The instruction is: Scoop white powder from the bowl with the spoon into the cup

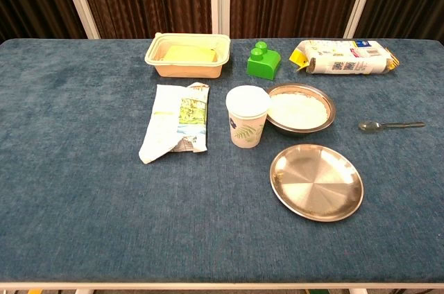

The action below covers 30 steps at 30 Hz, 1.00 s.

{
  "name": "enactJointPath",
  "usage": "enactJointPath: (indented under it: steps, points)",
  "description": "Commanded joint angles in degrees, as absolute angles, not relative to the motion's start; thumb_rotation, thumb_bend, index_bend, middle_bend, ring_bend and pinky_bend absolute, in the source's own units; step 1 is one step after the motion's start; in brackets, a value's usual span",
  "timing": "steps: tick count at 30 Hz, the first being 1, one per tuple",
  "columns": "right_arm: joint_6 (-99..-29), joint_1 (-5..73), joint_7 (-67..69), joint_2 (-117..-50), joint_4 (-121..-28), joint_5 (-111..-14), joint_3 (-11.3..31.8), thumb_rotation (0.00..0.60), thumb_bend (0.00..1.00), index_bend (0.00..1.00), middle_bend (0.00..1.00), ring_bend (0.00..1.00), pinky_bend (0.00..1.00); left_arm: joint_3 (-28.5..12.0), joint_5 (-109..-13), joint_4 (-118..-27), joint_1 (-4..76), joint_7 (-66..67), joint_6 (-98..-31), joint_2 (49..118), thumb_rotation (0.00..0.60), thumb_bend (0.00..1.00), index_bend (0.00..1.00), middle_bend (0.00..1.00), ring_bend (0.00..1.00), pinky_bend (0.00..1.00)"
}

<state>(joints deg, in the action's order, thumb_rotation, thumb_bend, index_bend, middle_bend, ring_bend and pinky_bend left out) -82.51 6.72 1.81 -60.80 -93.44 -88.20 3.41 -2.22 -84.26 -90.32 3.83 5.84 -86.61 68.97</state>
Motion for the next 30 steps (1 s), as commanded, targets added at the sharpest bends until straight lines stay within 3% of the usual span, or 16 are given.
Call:
enactJointPath:
  steps: [1,10,16,20,30]
  points:
    - [-82.3,6.9,1.6,-60.7,-93.5,-88.2,3.4,0.6,0.22,0.06,0.16,0.09,0.14,-2.0,-84.2,-90.0,3.6,6.3,-86.7,69.5,0.6,0.07,0.22,0.18,0.09,0.11]
    - [-80.7,8.2,0.9,-61.1,-93.1,-89.2,3.2,0.6,0.23,0.06,0.16,0.09,0.14,-1.9,-84.1,-90.2,3.2,8.1,-86.9,69.7,0.6,0.07,0.22,0.18,0.09,0.11]
    - [-73.2,13.8,0.2,-63.9,-90.1,-87.6,4.9,0.6,0.23,0.07,0.19,0.09,0.14,-2.2,-84.1,-90.9,3.5,8.0,-86.6,69.3,0.6,0.07,0.22,0.18,0.09,0.11]
    - [-66.3,19.0,0.2,-68.2,-84.6,-85.6,6.5,0.6,0.23,0.2,0.23,0.09,0.15,-2.4,-83.8,-91.3,3.4,8.1,-86.7,69.2,0.6,0.07,0.22,0.18,0.09,0.11]
    - [-55.7,27.6,-2.5,-80.5,-67.6,-84.0,6.2,0.6,0.24,0.32,0.28,0.09,0.15,-2.5,-82.6,-93.1,3.1,8.7,-86.3,68.4,0.6,0.07,0.22,0.18,0.09,0.11]
